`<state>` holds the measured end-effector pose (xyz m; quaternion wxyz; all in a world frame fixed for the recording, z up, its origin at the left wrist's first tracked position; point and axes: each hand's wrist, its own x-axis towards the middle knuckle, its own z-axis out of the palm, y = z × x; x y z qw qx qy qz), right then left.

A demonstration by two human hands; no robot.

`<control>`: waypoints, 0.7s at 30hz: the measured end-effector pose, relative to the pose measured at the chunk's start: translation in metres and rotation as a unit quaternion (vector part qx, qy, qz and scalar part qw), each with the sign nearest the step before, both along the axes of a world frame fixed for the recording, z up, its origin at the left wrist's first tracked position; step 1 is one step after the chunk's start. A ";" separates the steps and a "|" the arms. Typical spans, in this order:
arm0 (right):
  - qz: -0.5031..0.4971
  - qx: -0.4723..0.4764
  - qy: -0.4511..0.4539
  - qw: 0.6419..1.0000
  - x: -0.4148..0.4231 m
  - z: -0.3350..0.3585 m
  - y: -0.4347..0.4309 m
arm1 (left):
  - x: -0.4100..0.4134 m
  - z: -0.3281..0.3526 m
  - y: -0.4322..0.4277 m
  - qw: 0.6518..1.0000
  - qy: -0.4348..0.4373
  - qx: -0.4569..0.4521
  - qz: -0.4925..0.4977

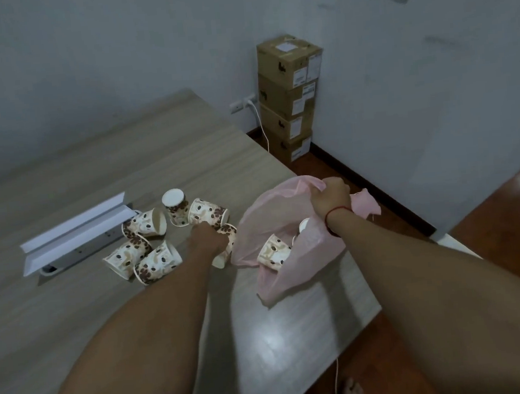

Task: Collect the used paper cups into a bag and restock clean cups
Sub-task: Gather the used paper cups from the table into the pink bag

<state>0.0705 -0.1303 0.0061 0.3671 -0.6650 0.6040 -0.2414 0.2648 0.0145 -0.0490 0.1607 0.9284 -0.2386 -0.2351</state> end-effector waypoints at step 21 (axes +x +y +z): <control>0.018 0.028 -0.014 0.999 0.004 -0.012 0.014 | -0.016 -0.008 0.042 0.972 0.007 -0.217 0.092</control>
